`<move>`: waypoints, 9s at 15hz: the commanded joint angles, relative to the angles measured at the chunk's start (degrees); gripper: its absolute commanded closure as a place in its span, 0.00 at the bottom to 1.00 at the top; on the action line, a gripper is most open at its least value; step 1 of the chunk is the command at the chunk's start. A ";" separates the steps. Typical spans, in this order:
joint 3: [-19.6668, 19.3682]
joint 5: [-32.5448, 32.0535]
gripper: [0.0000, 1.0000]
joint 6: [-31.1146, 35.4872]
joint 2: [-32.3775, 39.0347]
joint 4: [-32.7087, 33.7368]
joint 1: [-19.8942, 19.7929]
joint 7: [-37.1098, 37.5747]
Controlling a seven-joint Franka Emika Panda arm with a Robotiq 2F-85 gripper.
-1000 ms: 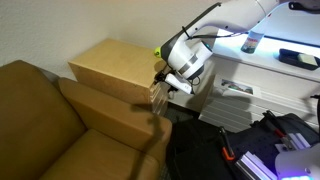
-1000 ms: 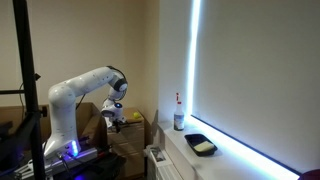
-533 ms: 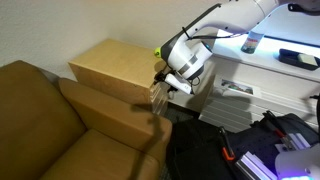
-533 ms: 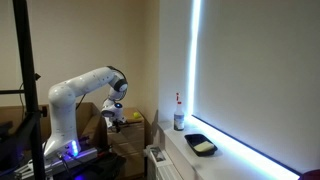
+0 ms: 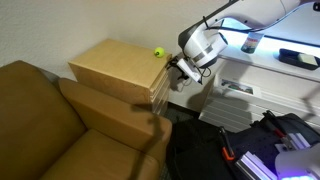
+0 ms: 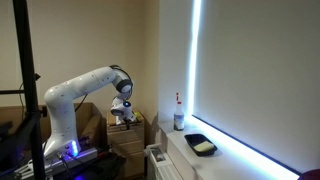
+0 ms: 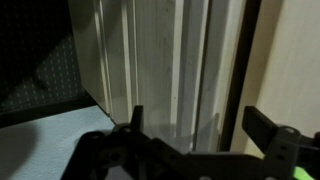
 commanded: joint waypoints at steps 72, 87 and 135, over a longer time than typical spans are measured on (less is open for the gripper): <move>-19.48 -34.90 0.00 -4.31 -39.99 -10.91 11.56 34.43; -20.40 -39.15 0.00 -9.47 -22.99 2.44 18.14 23.44; -33.42 -18.41 0.59 -41.02 -25.06 13.37 28.52 21.30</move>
